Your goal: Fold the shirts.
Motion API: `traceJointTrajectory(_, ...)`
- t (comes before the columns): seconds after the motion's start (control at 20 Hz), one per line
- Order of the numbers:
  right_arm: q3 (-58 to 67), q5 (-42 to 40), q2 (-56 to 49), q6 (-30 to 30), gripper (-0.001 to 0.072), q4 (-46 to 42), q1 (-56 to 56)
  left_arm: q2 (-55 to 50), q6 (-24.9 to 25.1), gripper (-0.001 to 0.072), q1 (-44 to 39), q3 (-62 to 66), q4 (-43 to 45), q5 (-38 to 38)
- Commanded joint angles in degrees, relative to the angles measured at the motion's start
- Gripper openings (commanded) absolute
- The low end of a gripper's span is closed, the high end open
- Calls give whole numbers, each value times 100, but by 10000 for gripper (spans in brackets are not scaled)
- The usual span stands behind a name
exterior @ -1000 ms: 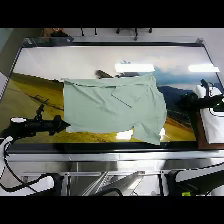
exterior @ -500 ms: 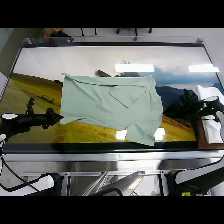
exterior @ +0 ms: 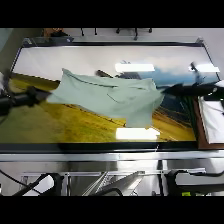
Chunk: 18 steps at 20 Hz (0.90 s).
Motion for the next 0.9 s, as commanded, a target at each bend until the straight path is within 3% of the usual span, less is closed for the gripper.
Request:
traceJointTrajectory(0.0,1609,-289,1329,-98,18,1510,-686,826,-111,12,387,2004,-1582,-675)
traceJointTrajectory(0.1,2634,-876,1875,-94,18,1565,-1222,1130,-223,12,1008,3405,-2065,-616)
traceJointTrajectory(0.25,3807,-1729,2350,-70,17,1139,-1864,1252,-621,12,2365,5215,-2015,-557)
traceJointTrajectory(0.4,4162,-1818,2339,74,18,686,-2223,1217,-662,12,3064,5549,-2022,-514)
traceJointTrajectory(0.55,3930,-1058,1849,74,18,1207,-2332,901,-177,12,2249,4682,-1947,-654)
traceJointTrajectory(0.65,3554,-535,1438,50,17,1755,-2299,472,-94,12,1115,4203,-1095,-662)
traceJointTrajectory(0.75,2957,-433,1029,-46,18,1493,-1781,-46,-94,12,-15,3744,131,-413)
traceJointTrajectory(0.85,2166,-944,553,-79,17,514,-859,-673,-94,12,-791,3287,988,188)
